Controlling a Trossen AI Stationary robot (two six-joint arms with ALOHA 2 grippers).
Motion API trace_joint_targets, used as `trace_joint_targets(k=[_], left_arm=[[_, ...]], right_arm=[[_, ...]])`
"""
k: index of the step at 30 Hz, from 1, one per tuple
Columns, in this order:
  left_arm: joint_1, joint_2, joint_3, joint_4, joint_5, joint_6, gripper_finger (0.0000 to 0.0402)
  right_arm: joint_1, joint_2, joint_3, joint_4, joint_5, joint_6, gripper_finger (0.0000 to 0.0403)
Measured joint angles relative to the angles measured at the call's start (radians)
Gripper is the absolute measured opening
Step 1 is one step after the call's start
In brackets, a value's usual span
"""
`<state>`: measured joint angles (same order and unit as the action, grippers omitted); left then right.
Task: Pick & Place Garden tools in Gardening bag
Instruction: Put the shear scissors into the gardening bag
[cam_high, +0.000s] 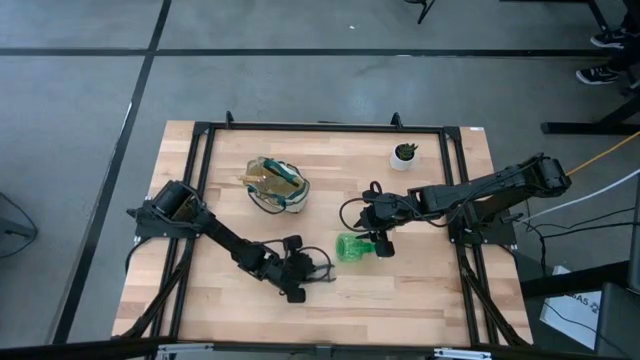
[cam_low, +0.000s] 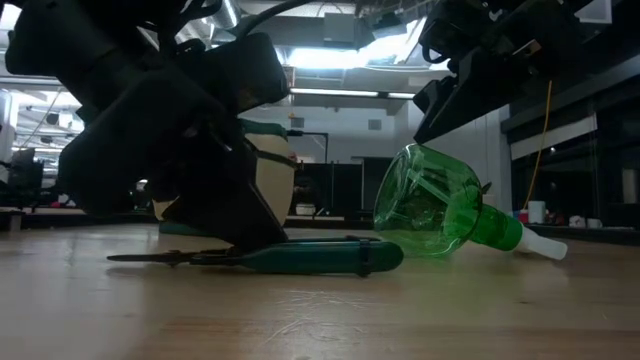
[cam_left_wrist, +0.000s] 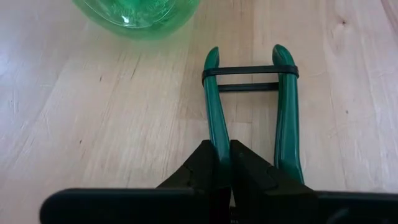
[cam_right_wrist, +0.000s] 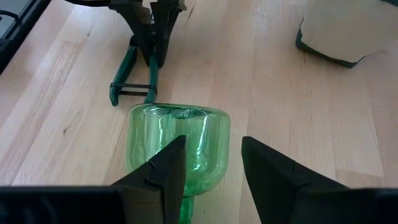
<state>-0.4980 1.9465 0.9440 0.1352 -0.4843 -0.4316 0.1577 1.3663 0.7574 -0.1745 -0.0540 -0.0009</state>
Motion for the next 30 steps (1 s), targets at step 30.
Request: trace_joint_targets(k=[30], left_arm=[[-0.063,-0.358,0.000,-0.374,-0.235,0.035,0.0030]], right_arm=[[0.000,0.000,0.000,0.000,0.000,0.000,0.0158]])
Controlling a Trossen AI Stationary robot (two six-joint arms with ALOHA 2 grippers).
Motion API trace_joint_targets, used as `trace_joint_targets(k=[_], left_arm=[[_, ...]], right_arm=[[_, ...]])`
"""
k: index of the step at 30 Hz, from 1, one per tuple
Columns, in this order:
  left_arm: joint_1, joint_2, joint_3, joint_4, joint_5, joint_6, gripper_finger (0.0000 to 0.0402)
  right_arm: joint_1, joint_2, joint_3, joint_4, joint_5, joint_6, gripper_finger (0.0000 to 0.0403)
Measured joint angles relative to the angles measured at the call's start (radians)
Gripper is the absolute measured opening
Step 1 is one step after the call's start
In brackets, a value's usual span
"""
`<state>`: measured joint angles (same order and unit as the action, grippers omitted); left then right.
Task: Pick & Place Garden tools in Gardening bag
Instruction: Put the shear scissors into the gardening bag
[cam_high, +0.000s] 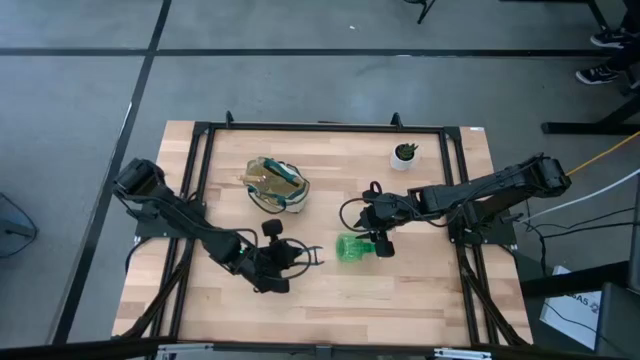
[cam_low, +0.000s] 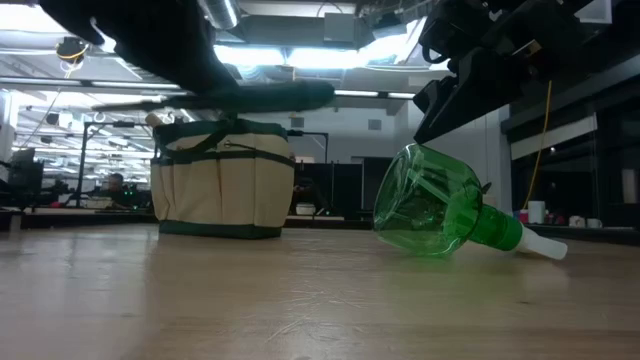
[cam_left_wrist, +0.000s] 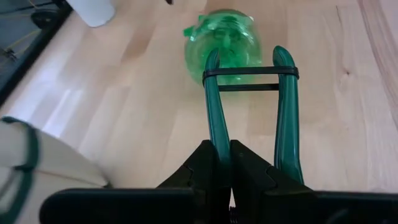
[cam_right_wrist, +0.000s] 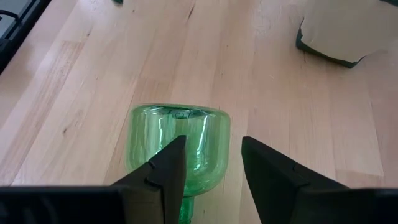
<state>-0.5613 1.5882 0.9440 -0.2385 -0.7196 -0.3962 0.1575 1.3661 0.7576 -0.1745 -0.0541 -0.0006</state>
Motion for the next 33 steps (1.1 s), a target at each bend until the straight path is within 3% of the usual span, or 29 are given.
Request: trace_joint_targets(k=[15,26,33], left_arm=[[0.022,-0.196,0.002,-0.197,-0.117,0.040,0.0030],[0.131,-0.303,0.002,-0.367,-0.159,0.042,0.0031],[0.199,-0.311,0.002,-0.388,-0.185,0.069,0.0033]], right_arm=[[0.000,0.000,0.000,0.000,0.000,0.000,0.0158],[0.000,0.000,0.000,0.000,0.000,0.000,0.0158],[0.000,0.000,0.000,0.000,0.000,0.000,0.0158]])
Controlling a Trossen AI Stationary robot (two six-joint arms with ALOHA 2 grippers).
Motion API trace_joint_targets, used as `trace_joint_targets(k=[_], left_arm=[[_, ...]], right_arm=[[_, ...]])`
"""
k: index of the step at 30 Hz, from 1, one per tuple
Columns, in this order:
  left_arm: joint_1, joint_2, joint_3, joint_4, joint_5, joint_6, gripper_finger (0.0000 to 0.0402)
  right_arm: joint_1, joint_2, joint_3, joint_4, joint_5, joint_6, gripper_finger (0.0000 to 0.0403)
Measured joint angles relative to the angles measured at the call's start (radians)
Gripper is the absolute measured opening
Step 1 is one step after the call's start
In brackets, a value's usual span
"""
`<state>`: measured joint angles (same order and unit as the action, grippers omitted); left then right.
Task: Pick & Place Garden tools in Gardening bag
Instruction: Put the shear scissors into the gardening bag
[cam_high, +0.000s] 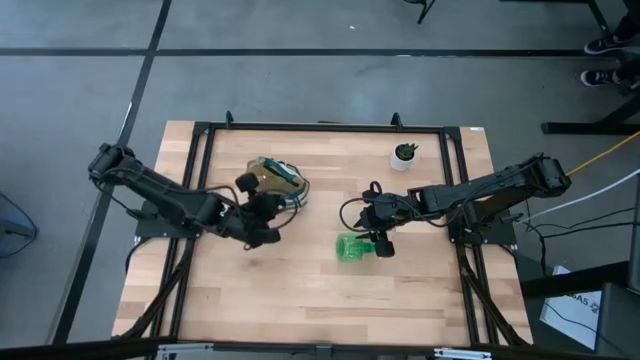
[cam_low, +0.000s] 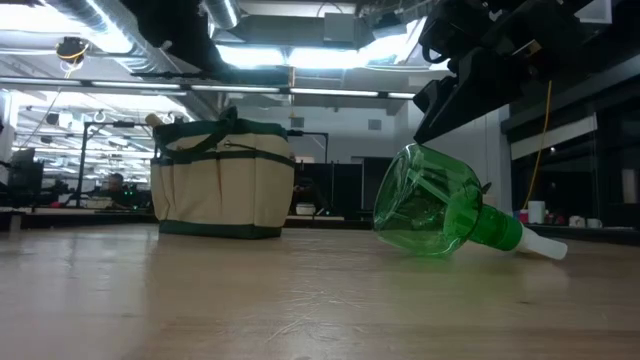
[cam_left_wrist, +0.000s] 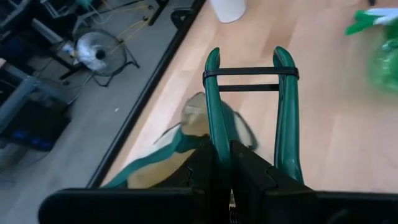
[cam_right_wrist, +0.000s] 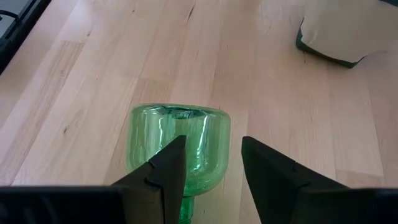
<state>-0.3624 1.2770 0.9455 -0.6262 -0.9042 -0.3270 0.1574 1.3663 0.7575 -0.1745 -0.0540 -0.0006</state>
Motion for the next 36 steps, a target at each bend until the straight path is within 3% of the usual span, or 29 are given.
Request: trace_joint_targets(k=[6,14,21,25,36], left_arm=[[0.056,0.000,0.000,-0.003,-0.018,0.094,0.0032],[0.126,0.000,0.000,-0.002,-0.104,0.348,0.0032],[0.188,0.000,0.000,-0.043,-0.066,0.497,0.0035],[0.212,0.000,0.000,-0.106,-0.064,0.500,0.0033],[0.228,0.001,0.000,-0.200,0.061,0.428,0.0032]], right_arm=[[0.000,0.000,0.000,0.000,0.000,0.000,0.0158],[0.000,0.000,0.000,0.000,0.000,0.000,0.0158],[0.000,0.000,0.000,0.000,0.000,0.000,0.0158],[0.000,0.000,0.000,0.000,0.000,0.000,0.0158],[0.000,0.000,0.000,0.000,0.000,0.000,0.0158]])
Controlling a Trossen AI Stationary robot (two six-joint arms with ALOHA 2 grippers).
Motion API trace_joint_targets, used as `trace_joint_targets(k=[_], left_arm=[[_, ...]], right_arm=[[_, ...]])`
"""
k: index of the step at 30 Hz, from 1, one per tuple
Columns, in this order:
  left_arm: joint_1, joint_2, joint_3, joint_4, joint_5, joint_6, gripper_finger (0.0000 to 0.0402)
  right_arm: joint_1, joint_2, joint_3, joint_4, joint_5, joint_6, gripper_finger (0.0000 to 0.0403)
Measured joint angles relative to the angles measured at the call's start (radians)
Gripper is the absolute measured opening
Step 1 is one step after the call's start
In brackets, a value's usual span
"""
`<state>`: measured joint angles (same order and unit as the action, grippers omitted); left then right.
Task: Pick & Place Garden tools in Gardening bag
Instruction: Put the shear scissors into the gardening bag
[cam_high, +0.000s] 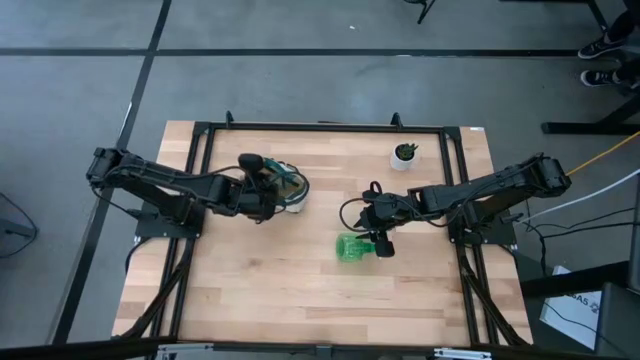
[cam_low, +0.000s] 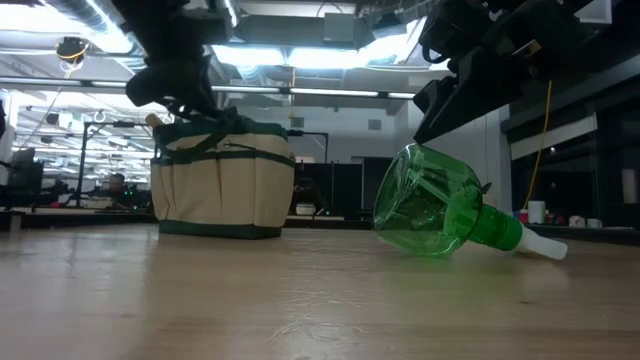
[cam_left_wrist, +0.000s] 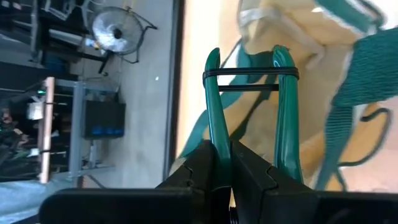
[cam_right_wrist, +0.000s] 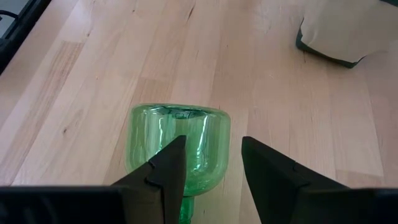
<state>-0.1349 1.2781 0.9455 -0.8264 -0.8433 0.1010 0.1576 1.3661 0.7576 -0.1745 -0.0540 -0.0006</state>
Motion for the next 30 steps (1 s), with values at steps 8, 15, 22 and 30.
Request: trace_joint_targets(k=[8,15,22,30], left_arm=[[0.000,0.001,-0.030,0.015,0.086,0.021,0.0034],[0.000,0.002,-0.058,0.029,0.087,0.055,0.0038],[0.000,0.014,-0.058,0.142,0.143,0.177,0.0037],[-0.001,0.074,-0.058,0.191,0.185,0.218,0.0065]], right_arm=[[0.000,0.000,0.000,0.000,0.000,0.000,0.0158],[0.000,0.000,0.000,0.000,0.000,0.000,0.0158],[0.000,0.000,0.000,0.000,0.000,0.000,0.0158],[0.000,0.000,0.000,0.001,0.000,0.000,0.0158]])
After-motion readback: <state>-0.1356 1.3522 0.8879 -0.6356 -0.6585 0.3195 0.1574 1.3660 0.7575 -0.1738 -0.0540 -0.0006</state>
